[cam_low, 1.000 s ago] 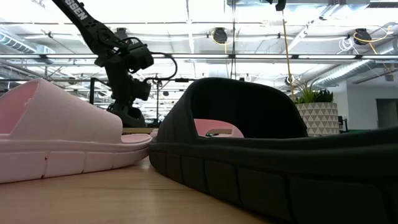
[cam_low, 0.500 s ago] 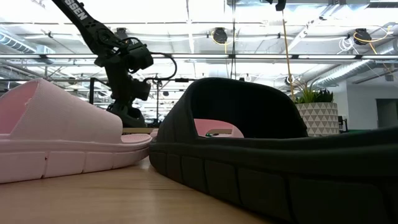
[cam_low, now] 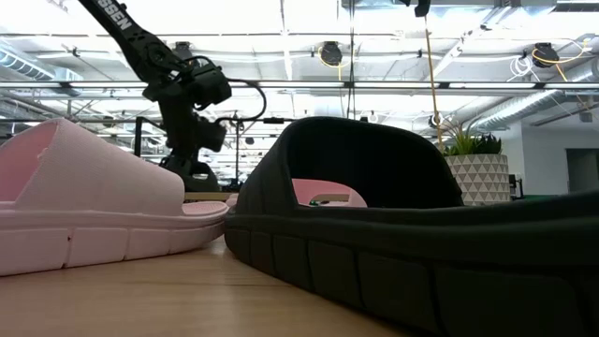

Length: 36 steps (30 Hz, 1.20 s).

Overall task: Pick and place slides into the shelf
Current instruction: Put the top black slipper on the shelf

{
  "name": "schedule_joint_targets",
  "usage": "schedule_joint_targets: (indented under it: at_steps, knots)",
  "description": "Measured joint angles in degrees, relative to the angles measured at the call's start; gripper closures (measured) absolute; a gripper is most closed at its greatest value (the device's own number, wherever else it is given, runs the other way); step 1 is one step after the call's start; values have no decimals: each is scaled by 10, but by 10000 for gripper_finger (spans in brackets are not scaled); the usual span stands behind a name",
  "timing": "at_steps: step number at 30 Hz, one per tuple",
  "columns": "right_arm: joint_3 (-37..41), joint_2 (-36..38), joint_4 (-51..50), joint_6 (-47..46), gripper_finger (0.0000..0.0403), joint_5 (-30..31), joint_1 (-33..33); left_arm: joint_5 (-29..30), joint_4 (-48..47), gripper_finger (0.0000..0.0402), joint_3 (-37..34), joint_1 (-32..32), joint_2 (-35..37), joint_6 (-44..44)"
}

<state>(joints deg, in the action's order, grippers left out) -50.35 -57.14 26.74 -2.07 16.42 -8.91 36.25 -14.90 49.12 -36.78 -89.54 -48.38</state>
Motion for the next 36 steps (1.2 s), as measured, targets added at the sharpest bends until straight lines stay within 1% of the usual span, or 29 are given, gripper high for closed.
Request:
schedule_joint_targets:
  at_steps: [4,8,16,19,25,32,36]
  knots:
    - [0,0,0,0,190,0,0,0,0,225,0,4,0,0]
    - [0,0,0,0,190,0,0,4,0,226,0,6,4,1]
    - [0,0,0,0,190,0,0,-1,0,226,0,17,47,17]
    - [0,0,0,-1,190,0,0,-8,-14,226,0,25,60,32]
    - [0,0,0,-3,190,0,0,-20,-62,226,0,35,61,40]
    - [0,0,0,-16,190,-2,0,-19,-62,227,0,25,61,57]
    - [0,0,0,-17,190,-2,0,-42,-63,227,0,28,61,62]
